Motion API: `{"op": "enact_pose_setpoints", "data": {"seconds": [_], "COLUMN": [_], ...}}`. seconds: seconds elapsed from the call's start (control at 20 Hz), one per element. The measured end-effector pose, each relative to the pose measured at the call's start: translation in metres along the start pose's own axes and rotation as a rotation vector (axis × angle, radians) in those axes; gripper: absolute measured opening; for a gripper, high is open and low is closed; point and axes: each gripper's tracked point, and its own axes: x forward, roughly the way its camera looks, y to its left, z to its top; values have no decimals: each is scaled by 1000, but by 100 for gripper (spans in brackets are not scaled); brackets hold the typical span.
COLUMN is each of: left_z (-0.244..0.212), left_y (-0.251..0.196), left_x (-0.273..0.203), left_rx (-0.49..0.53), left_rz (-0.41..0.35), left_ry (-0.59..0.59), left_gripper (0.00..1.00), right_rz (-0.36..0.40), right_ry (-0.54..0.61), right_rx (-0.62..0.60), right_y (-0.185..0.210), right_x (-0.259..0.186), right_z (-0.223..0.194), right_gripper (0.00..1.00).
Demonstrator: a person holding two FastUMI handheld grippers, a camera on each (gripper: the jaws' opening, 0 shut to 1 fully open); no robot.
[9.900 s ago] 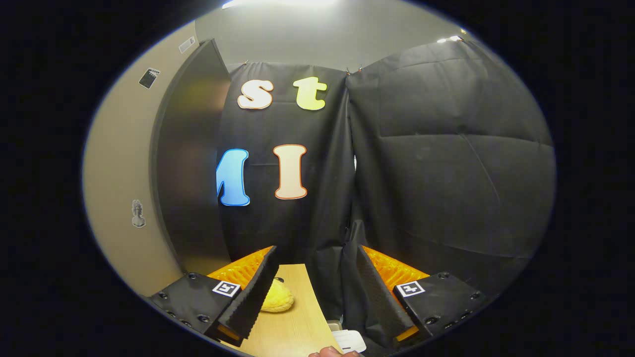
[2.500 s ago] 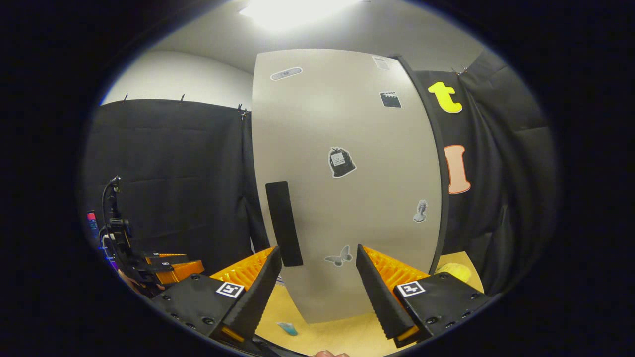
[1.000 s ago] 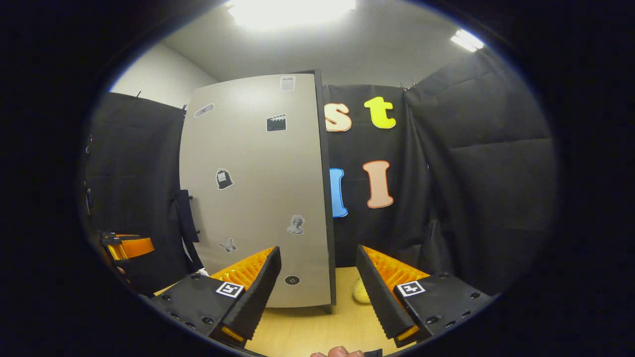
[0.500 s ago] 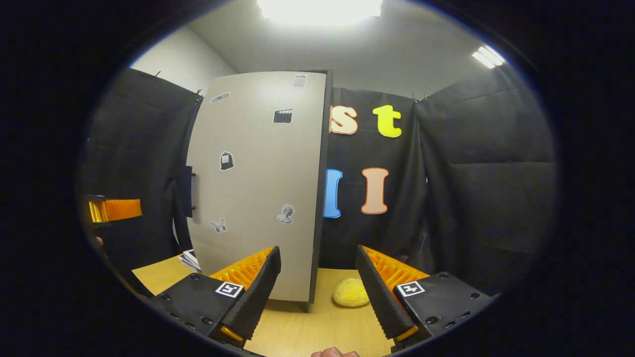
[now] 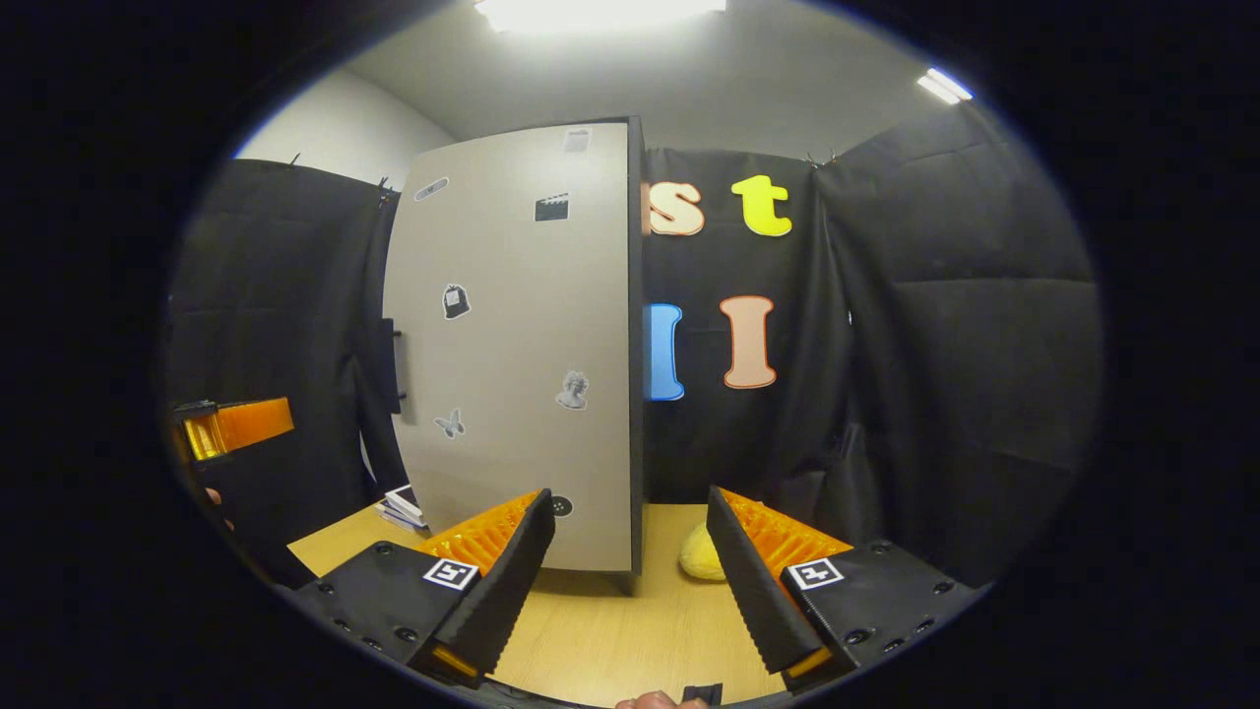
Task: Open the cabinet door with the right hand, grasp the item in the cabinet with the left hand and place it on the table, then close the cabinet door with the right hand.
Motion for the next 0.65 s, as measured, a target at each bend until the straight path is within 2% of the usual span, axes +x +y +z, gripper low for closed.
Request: {"op": "enact_pose_setpoints", "data": {"seconds": [0.2,0.4,0.55,0.65], "left_z": [-3,-6,-13,-19], "left_y": [10,30,64,80], "left_x": [-2,-6,-4,-1], "left_rx": [30,74,143,154], "left_rz": [-44,-96,-105,-121], "left_ry": [-5,-15,-27,-30], "left_gripper": [86,86,86,86], "right_rz": [-55,-131,-188,-223], "right_ry": [36,59,62,76], "right_rx": [14,36,70,96], "right_y": [4,15,23,29], "right_x": [-6,-21,-27,-29], "right_z": [-9,-14,-16,-20], "right_gripper": [96,98,98,98]}}
